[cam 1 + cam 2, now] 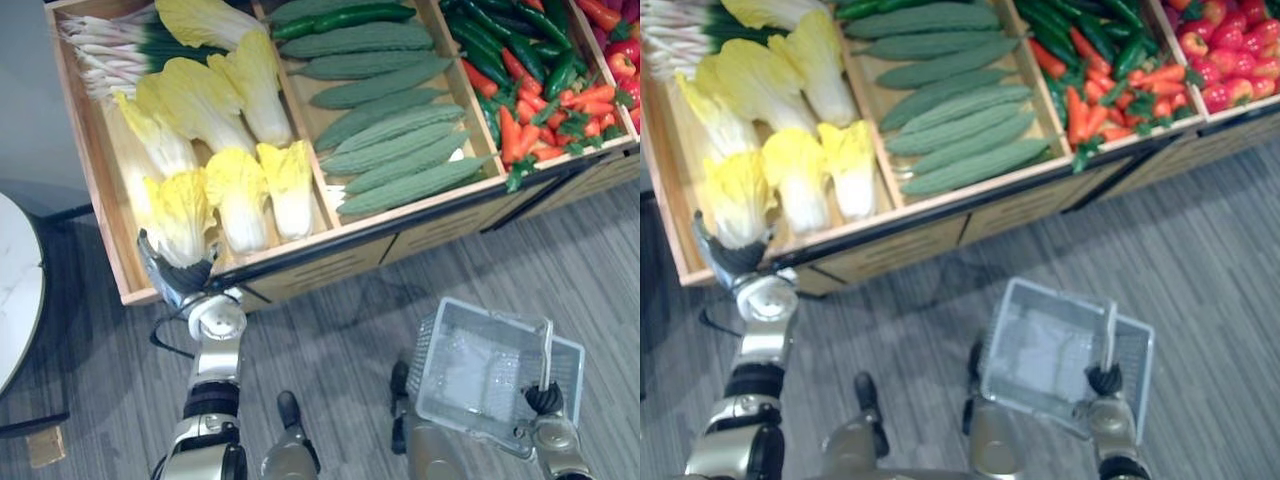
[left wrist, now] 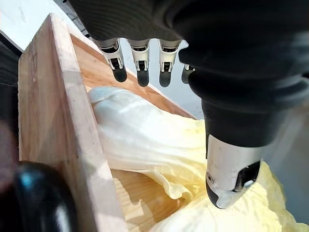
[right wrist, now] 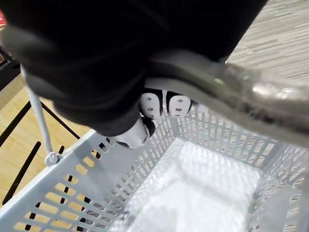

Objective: Pick vegetable in the basket

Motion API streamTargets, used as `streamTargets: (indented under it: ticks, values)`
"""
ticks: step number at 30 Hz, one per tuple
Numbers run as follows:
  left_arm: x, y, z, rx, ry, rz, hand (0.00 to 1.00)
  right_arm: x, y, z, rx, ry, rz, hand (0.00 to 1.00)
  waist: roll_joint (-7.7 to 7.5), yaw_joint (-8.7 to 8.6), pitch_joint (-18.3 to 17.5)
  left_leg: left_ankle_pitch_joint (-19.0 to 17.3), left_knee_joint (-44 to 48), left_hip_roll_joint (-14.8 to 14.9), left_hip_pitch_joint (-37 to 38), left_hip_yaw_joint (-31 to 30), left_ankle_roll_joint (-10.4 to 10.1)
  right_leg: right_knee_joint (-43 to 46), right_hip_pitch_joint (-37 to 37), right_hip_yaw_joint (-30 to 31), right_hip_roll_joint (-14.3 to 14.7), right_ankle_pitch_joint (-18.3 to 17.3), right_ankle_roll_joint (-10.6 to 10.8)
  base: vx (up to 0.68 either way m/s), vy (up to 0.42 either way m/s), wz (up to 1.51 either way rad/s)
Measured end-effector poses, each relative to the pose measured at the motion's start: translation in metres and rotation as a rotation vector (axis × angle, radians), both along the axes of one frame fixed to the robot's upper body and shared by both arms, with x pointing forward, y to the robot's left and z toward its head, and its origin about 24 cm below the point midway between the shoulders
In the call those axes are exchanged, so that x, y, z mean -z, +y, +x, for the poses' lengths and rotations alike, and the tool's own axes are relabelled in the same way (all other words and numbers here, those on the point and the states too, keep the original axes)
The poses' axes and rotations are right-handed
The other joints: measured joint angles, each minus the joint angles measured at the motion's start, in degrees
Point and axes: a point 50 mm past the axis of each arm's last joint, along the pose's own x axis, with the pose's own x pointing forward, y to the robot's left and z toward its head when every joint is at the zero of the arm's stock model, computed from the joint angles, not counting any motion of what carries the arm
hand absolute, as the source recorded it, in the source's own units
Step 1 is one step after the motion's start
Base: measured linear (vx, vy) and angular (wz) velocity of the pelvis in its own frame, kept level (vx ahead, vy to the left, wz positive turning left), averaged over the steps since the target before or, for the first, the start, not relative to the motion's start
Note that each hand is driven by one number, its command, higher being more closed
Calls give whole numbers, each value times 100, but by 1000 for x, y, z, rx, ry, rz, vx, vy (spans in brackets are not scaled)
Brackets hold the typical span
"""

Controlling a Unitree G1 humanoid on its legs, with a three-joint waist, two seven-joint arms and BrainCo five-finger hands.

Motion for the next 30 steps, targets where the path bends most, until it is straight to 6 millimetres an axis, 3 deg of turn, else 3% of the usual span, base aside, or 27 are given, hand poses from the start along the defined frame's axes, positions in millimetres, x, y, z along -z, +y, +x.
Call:
streamTargets:
  ticks: [18, 23, 30]
  values:
    - [5, 3, -5, -14, 16, -7, 0, 2, 3, -1, 12, 0, 15, 100, -9, 4, -7, 21, -107, 2, 146, 44, -8, 0, 99, 21, 24, 17, 7, 31, 5, 0]
    - [19, 7, -8, -34, 82, -25, 0, 2, 3, -2, 14, 2, 15, 100, -9, 4, -7, 22, -100, 2, 143, 40, -7, -1, 92, 21, 26, 14, 5, -12, 0, 0]
    - [21, 18, -1, -62, 113, -33, 0, 2, 2, -1, 14, 1, 13, 100, 1, 7, -12, 22, -103, 0, 145, 54, -8, -6, 86, 30, 27, 13, 6, 4, 1, 0]
